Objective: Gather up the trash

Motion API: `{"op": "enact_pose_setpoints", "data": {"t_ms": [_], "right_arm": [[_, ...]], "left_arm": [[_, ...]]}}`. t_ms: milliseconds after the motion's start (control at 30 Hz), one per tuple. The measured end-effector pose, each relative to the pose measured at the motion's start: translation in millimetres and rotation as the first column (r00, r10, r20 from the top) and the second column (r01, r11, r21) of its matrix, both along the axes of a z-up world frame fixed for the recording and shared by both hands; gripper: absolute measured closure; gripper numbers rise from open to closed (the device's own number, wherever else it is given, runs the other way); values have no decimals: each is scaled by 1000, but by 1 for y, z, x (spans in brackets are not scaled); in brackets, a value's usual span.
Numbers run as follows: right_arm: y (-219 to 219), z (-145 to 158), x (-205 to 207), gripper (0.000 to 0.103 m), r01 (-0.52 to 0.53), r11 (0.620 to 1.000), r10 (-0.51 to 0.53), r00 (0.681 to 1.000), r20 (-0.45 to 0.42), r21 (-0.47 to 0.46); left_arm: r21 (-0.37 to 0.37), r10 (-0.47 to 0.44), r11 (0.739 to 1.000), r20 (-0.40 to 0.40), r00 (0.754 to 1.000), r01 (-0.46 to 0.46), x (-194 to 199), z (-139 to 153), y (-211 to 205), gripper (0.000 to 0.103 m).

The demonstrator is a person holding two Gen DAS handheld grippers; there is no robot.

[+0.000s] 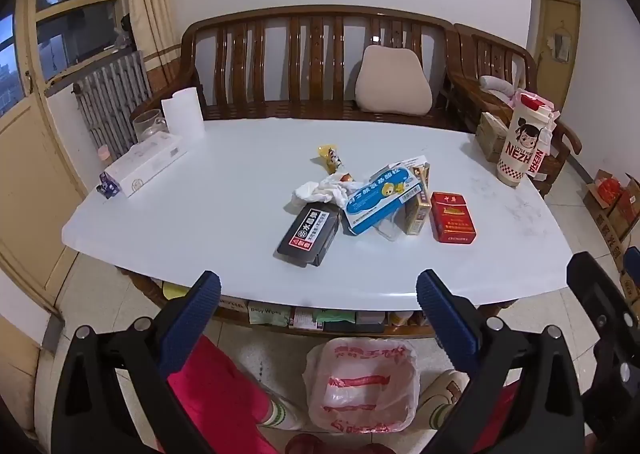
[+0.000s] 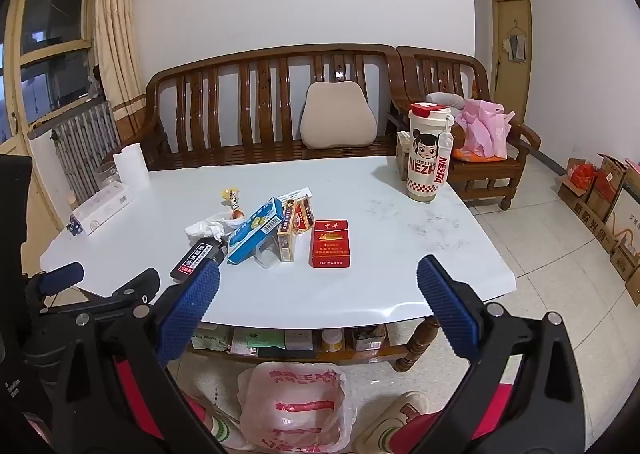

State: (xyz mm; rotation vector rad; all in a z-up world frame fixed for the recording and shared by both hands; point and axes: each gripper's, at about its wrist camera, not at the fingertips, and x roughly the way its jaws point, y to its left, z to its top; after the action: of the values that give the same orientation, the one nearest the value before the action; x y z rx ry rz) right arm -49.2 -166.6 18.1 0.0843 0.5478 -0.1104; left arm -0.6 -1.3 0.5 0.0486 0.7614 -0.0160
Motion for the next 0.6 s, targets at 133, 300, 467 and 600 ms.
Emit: {"op": "enact_pose_setpoints", "data": {"t_ms": [133, 300, 467, 600], "right_arm": [[0, 0, 0, 6, 1, 1000, -1, 1000, -2, -10], [0, 1, 0, 6, 0, 1000, 0, 1000, 2, -6], [-1, 1, 0, 6, 2, 1000, -2, 1000, 5, -4], [-1, 1, -1, 6, 2, 1000, -2, 1000, 7, -3]], "left_arm": [[19, -3, 1000, 33, 999, 3, -5, 4, -8, 7], [13, -2, 1000, 42, 999, 1, -10, 7, -22, 7], [-15, -21, 1000, 37, 999, 21, -6, 6, 0, 7], [-14, -18, 1000, 38, 999, 19, -6, 6, -1, 7]]}}
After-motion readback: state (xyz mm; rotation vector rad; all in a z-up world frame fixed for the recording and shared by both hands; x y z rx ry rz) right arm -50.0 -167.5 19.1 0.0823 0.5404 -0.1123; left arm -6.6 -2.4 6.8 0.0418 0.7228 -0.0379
